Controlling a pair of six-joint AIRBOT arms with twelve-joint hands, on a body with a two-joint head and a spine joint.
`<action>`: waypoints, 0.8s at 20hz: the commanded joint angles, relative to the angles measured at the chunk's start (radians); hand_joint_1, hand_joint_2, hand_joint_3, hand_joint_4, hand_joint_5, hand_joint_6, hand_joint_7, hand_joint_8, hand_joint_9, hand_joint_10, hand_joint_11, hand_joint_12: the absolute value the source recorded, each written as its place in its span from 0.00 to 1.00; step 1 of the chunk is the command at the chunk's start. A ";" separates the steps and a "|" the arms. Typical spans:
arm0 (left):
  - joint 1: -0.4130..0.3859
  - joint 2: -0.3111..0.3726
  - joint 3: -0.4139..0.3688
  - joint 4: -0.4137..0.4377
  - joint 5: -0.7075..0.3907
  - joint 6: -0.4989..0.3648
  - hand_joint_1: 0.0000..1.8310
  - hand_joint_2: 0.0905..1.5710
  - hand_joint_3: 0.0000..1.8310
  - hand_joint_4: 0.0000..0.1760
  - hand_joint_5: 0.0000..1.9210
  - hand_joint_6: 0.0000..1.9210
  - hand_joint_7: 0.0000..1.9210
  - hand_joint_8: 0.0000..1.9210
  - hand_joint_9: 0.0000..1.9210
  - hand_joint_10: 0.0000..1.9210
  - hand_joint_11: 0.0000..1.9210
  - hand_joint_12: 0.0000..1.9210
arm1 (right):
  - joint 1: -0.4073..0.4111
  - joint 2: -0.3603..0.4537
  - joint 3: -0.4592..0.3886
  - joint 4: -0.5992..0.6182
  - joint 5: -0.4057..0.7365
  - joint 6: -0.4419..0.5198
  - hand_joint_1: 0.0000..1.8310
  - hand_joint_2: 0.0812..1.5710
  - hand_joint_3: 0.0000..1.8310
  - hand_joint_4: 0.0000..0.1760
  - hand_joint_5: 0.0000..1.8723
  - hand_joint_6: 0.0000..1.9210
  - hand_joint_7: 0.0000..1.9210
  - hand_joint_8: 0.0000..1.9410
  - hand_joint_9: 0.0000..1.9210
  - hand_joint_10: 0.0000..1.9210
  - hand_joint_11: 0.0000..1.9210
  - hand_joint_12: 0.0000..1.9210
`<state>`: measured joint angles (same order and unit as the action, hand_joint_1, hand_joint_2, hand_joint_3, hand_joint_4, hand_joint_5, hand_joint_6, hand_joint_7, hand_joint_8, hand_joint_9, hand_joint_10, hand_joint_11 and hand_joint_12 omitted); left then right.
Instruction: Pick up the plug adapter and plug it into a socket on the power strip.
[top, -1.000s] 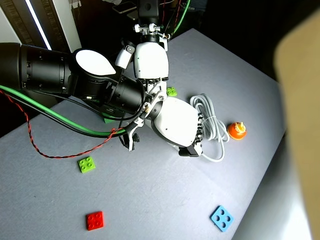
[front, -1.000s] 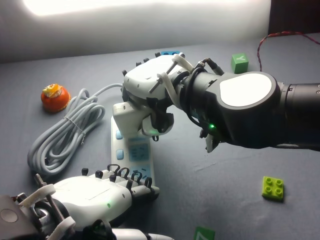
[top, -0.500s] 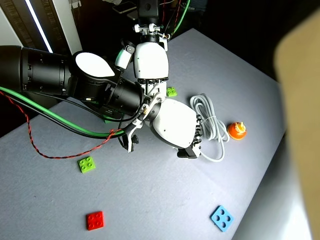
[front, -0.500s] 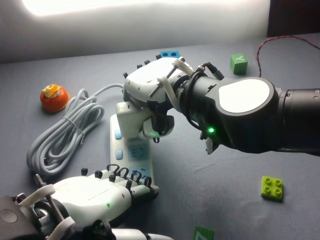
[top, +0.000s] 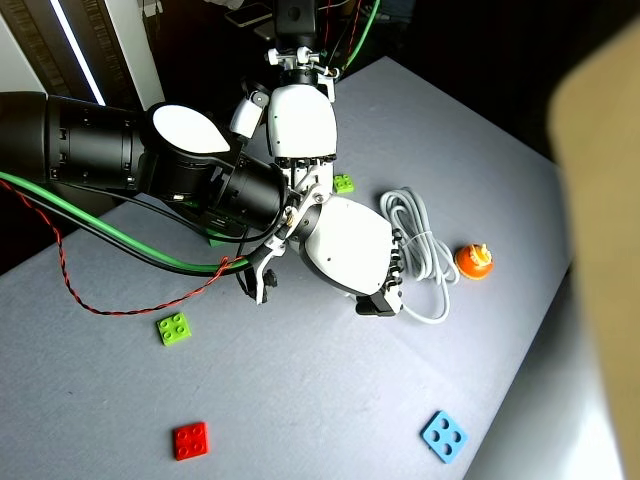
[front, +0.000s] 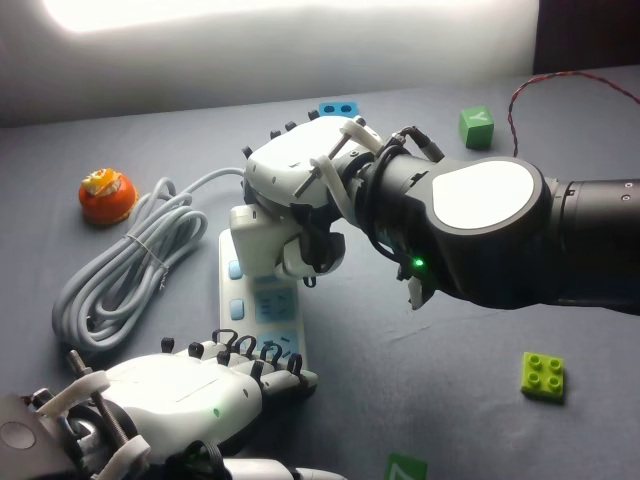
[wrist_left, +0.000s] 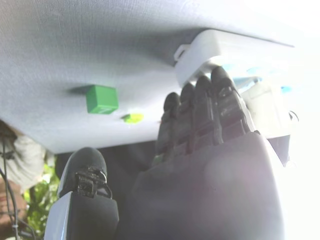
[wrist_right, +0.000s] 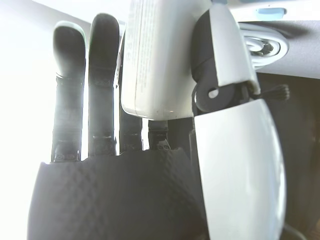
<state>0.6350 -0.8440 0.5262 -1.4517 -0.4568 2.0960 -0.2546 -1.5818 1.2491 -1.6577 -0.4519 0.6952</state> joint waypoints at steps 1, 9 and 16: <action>0.012 -0.006 -0.002 -0.029 0.032 -0.018 0.00 0.74 0.00 0.00 0.06 0.00 0.06 0.00 0.07 0.00 0.00 0.18 | -0.019 -0.011 -0.010 0.001 0.078 0.009 0.67 0.72 0.00 0.00 0.48 0.49 0.50 0.63 0.39 0.61 0.33 0.83; 0.014 -0.004 -0.003 -0.029 0.031 -0.021 0.00 0.75 0.00 0.00 0.07 0.00 0.07 0.00 0.08 0.00 0.00 0.21 | -0.015 -0.007 -0.010 0.001 0.082 0.013 0.66 0.74 0.00 0.00 0.42 0.59 0.49 0.63 0.39 0.60 0.30 0.87; 0.021 -0.003 -0.008 -0.029 0.031 -0.025 0.00 0.75 0.00 0.00 0.06 0.00 0.06 0.00 0.07 0.00 0.00 0.18 | -0.006 0.003 -0.010 0.001 0.094 0.015 0.63 0.76 0.00 0.15 0.41 0.66 0.44 0.64 0.36 0.44 0.26 0.85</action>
<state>0.6453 -0.8433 0.5209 -1.4445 -0.4618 2.0895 -0.2546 -1.5696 1.2495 -1.6493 -0.4328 0.6922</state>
